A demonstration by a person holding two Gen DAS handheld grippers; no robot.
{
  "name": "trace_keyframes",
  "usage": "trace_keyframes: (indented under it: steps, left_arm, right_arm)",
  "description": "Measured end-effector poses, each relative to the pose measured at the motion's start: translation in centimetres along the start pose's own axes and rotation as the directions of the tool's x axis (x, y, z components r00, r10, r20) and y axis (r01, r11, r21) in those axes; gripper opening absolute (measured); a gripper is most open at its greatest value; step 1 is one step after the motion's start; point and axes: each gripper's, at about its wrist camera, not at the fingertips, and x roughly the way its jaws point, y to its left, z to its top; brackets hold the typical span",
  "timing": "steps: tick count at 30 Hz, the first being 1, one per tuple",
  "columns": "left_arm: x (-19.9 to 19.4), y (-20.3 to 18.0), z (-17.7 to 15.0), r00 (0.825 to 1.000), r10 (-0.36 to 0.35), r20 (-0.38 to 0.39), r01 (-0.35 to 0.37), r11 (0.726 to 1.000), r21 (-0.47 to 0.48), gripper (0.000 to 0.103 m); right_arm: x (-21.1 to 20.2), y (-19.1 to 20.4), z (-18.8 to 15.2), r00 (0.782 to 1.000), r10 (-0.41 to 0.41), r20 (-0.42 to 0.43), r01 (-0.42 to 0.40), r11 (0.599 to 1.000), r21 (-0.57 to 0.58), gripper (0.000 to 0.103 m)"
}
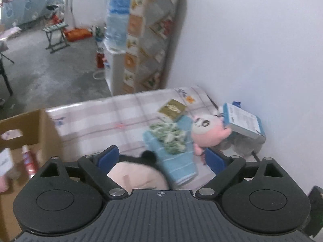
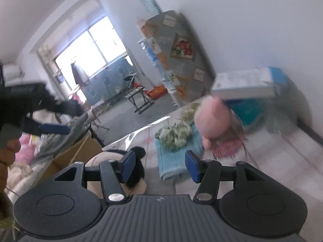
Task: Organize soft objects
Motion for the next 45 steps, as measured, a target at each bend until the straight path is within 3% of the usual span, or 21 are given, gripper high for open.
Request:
trace_keyframes:
  steps: [5, 10, 18, 24, 29, 35, 39, 45]
  left_arm:
    - [6.0, -2.4, 1.7, 0.995, -0.018, -0.099, 0.016, 1.0, -0.019, 0.087]
    - [13.1, -1.7, 2.8, 0.978, 0.016, -0.208, -0.039, 0.993, -0.108, 0.061]
    - [19.0, -0.4, 2.7, 0.949, 0.042, -0.313, -0.095, 0.983, -0.155, 0.035]
    - [19.2, -0.5, 2.1, 0.94, 0.064, -0.336, -0.122, 0.981, -0.154, 0.025]
    - [18.9, -0.5, 2.2, 0.938, 0.05, -0.344, -0.12, 0.975, -0.186, 0.025]
    - [16.3, -0.7, 2.0, 0.947, -0.022, -0.321, -0.053, 0.974, -0.22, 0.029]
    - [13.6, -1.5, 1.3, 0.949, -0.057, -0.309, -0.004, 0.981, -0.195, 0.037]
    - [10.7, -3.5, -0.4, 0.95, -0.092, -0.299, 0.05, 0.988, -0.144, 0.037]
  right_arm:
    - [6.5, 0.1, 2.4, 0.996, 0.006, -0.094, -0.019, 0.99, -0.139, 0.058]
    - [12.1, -0.2, 3.1, 0.985, -0.04, -0.165, 0.003, 0.975, -0.222, 0.058]
    - [16.0, 0.5, 2.8, 0.979, -0.107, -0.176, 0.04, 0.938, -0.344, 0.055]
    - [16.4, 1.0, 2.1, 0.972, -0.097, -0.213, 0.016, 0.936, -0.353, 0.053]
    - [16.3, 1.0, 2.1, 0.97, -0.079, -0.229, -0.003, 0.941, -0.338, 0.05]
    - [13.5, -0.2, 2.5, 0.969, -0.028, -0.245, -0.028, 0.974, -0.224, 0.047]
    - [10.6, -1.7, 1.7, 0.965, 0.006, -0.262, -0.037, 0.993, -0.116, 0.046]
    - [6.2, -2.6, -0.1, 0.964, 0.038, -0.264, -0.049, 0.998, -0.035, 0.046]
